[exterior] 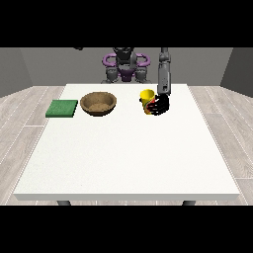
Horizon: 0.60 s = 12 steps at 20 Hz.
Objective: Pick the cup and pour the ball into the bowl, then pick the bowl and place it on the pad
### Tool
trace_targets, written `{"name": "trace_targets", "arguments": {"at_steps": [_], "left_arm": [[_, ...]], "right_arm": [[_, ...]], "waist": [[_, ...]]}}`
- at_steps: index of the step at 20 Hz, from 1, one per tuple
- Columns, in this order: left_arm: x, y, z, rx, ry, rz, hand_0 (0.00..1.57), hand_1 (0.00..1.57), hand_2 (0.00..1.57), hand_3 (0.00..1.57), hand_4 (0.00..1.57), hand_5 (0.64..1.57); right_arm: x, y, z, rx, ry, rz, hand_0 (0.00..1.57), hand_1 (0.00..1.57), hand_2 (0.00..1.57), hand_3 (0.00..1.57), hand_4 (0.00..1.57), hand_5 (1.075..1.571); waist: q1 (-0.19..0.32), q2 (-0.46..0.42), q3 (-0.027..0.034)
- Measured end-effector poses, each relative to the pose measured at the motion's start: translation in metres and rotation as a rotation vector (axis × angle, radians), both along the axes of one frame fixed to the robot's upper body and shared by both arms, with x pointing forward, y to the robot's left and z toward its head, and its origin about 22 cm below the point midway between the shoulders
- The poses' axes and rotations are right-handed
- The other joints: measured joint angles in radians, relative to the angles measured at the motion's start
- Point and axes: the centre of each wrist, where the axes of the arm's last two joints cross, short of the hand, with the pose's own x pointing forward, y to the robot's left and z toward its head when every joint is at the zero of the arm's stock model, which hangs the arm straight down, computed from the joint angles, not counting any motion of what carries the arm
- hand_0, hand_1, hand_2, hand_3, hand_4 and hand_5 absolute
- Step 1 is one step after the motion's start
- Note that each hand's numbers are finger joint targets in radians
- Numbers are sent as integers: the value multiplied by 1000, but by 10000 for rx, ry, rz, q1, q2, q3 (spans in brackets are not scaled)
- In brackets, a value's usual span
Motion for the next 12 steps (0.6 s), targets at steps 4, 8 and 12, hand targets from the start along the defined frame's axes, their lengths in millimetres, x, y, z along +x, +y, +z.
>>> {"name": "trace_targets", "arguments": {"at_steps": [4,8,12], "left_arm": [[16,-17,16,1043,520,52,1367,1367,1571,1571,1115,1506],[32,-39,31,2401,882,218,1405,1405,1571,1571,1090,1543],[48,-62,48,3968,894,962,1415,1415,1571,1571,1026,1552]], "right_arm": [[12,-13,-16,98,639,-231,0,0,0,0,232,1560],[21,-18,-29,165,1071,-382,0,0,0,0,257,1560],[28,-18,-34,124,1144,-202,0,0,0,0,279,1560]], "waist": [[227,-758,0],[373,-1161,1],[191,-1207,5]]}}
